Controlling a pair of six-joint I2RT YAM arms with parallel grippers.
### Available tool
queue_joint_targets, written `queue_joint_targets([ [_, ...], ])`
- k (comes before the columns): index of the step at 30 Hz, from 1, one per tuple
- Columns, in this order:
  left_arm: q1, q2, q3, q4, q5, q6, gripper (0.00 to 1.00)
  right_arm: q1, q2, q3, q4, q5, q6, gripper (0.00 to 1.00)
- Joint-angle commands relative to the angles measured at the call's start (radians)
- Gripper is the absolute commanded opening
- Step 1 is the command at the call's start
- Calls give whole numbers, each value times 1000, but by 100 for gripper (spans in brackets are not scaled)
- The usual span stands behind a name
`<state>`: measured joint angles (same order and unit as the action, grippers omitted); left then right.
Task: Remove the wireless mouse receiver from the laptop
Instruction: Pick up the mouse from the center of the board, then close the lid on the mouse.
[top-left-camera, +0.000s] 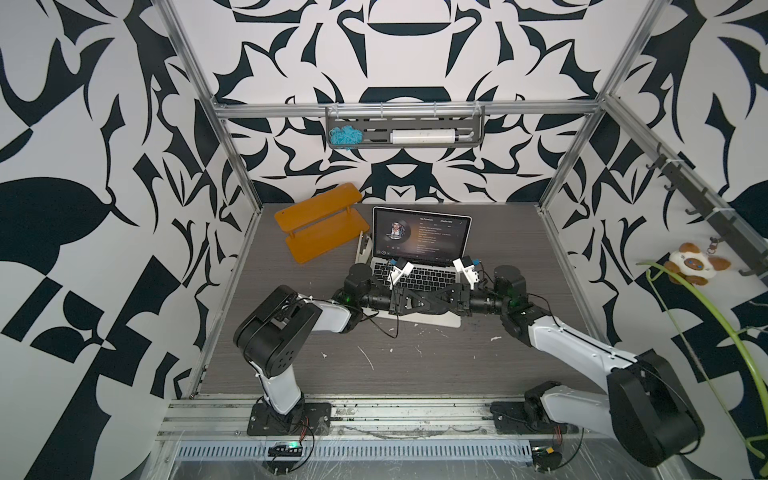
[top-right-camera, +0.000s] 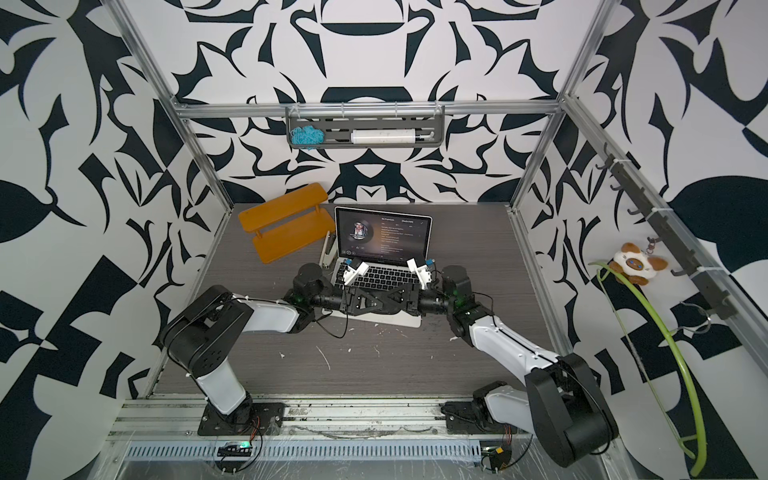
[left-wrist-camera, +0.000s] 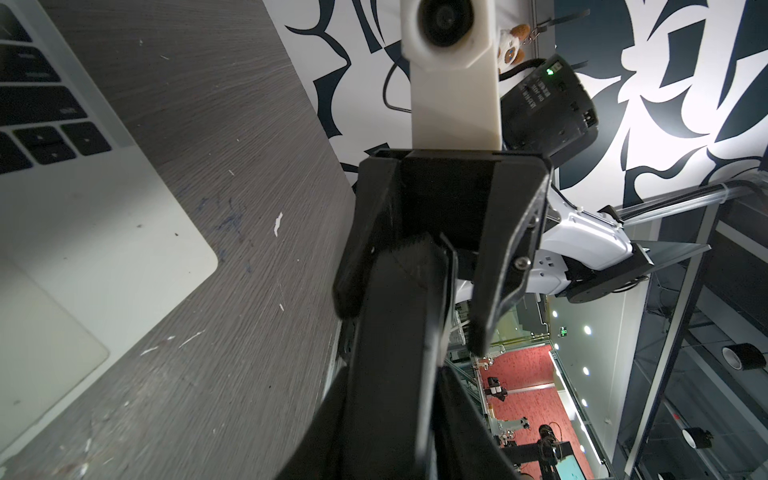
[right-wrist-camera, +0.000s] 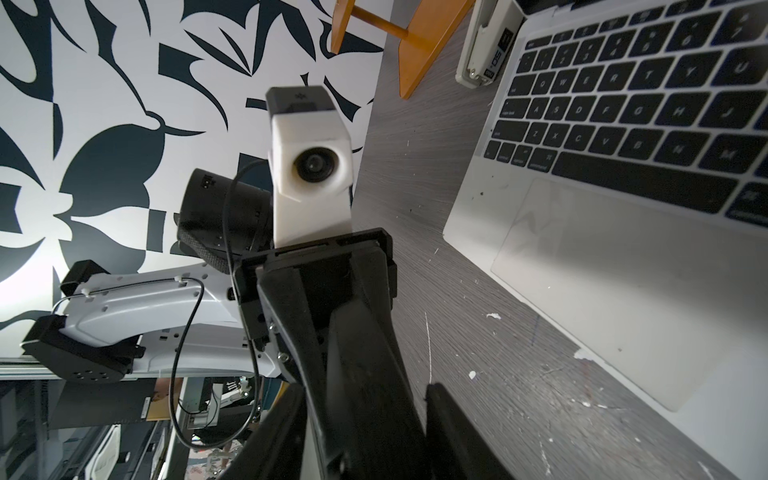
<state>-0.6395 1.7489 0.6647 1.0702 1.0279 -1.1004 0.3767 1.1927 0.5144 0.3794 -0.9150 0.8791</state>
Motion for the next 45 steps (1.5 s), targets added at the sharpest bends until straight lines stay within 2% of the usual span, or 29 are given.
queue_joint_targets([
  [1,6,11,-8,44,9,5,9,-22,-48,33,-14,-58,-6,56],
  [5,11,11,-14,57,12,-2,9,-28,-73,41,-92,-84,-42,61],
  [10,17,5,-20,63,24,-9,9,-36,-98,24,-157,-134,-74,57],
  [16,18,4,-17,64,30,-15,9,-33,-95,16,-177,-149,-95,40],
  [19,18,2,-17,65,31,-18,9,-31,-81,16,-171,-156,-98,38],
  [22,18,-1,-17,63,31,-21,10,-29,-68,12,-158,-156,-98,32],
  [28,18,-8,-14,66,39,-29,29,-21,-41,9,-146,-147,-112,23],
  [33,18,-26,-17,52,44,-24,33,-19,-18,16,-168,-141,-134,20],
  [41,27,-35,-25,75,44,-31,50,-19,-18,19,-186,-127,-147,16],
  [44,38,-28,-33,112,43,-58,50,-19,-20,21,-187,-127,-148,15],
  [45,44,-25,-35,123,43,-66,45,-19,-21,20,-187,-127,-146,15],
])
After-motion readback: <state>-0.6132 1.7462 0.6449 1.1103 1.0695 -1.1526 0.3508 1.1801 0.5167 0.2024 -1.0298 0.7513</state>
